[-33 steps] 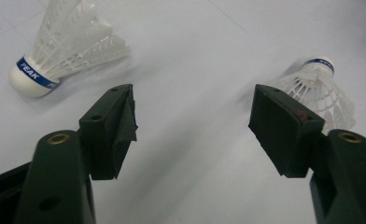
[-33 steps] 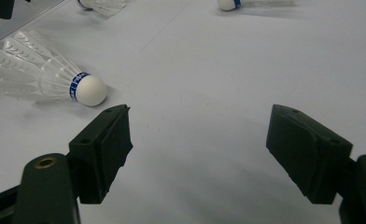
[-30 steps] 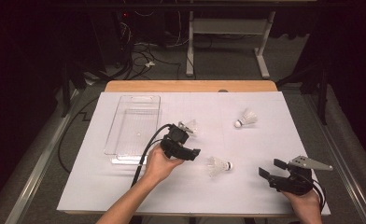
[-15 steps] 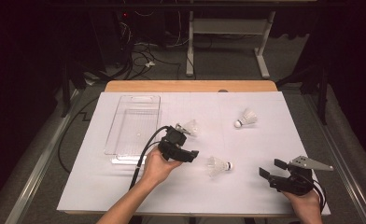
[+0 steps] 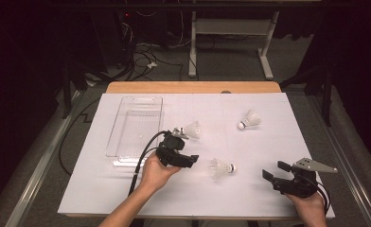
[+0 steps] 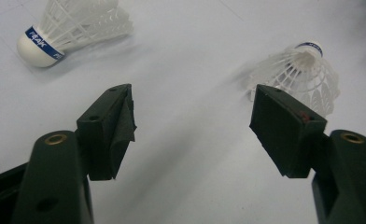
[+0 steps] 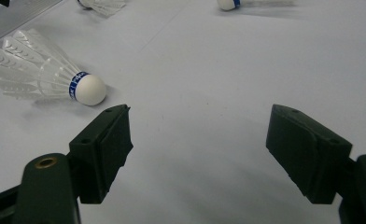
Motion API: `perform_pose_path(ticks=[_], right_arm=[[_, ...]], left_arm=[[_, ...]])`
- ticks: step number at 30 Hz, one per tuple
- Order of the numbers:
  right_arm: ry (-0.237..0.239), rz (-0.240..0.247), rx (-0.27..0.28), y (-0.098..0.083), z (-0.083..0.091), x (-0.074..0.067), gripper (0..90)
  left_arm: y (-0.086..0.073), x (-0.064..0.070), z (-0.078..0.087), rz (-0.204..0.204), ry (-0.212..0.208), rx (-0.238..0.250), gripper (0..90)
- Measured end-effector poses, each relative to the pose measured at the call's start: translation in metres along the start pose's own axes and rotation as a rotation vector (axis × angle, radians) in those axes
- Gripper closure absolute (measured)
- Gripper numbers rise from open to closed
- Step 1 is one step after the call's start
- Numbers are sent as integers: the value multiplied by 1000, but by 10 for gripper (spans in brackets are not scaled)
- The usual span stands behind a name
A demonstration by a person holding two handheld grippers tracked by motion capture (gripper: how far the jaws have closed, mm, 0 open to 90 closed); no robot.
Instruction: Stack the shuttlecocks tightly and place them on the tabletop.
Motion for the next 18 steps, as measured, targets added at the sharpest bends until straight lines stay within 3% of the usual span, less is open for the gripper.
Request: perform_pose_path(ticks=[18], right_arm=[[-1,2,2,0,0,0,225]], left_arm=[[-9,4,7,-3,-6,7,308]])
Point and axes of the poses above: each handheld gripper's, and its own axes: z roughly backward along the jaws, y roughly out of its top, x roughly to its right, the point moved 4 cm from there along -z, roughly forward along the jaws, and after that the axes turned 14 degrees about x, right-handed, at the moved point
